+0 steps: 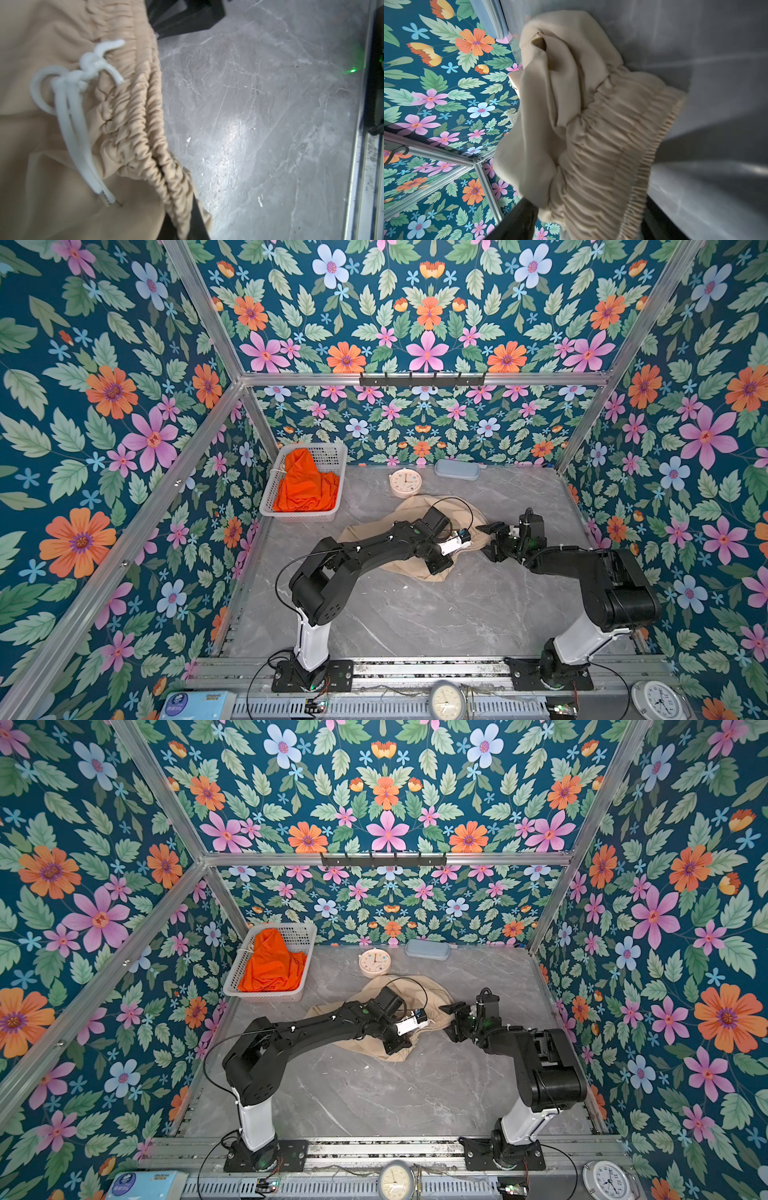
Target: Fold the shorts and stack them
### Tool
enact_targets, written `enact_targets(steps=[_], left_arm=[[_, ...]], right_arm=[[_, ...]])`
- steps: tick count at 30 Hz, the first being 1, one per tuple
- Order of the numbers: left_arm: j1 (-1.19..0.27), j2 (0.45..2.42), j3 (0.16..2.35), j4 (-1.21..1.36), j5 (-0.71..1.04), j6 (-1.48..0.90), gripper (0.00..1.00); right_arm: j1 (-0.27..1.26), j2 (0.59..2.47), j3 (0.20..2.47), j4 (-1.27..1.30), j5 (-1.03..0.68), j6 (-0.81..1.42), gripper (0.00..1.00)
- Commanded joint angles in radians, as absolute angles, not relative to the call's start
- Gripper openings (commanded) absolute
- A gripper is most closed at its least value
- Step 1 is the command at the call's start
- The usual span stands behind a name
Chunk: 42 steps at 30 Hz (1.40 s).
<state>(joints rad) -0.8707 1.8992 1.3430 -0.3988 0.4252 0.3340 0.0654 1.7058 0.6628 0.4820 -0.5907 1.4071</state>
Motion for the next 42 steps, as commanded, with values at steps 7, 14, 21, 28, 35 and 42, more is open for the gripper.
enact_targets(steps=[7,14,21,28,35,42], left_arm=[[-0.886,1.881,1.341,-0.410,0.470,0.357,0.05],[-0.898,1.885,1.341,-0.357,0.449,0.296,0.05],[-0.914,1.872,1.376,-0.351,0.442,0.265,0.07],[-0.929,1.857,1.450,-0.394,0.407,0.308,0.09],[-0.992,1.974,1.617,-0.423,0.428,0.345,0.11],[-1.050,2.153,1.723,-0.274,0.500,0.222,0.41]], right_arm=[[0.013,1.818,0.749,0.680,-0.511,1.377,0.63],[0.000,1.851,0.781,0.777,-0.549,1.410,0.39],[0.002,1.704,0.881,0.526,-0.562,1.222,0.06],[0.012,1.592,1.168,0.170,-0.580,0.960,0.00],[-0.005,1.721,1.353,-0.012,-0.637,0.844,0.00],[-0.088,1.831,1.370,-0.182,-0.561,0.684,0.10]])
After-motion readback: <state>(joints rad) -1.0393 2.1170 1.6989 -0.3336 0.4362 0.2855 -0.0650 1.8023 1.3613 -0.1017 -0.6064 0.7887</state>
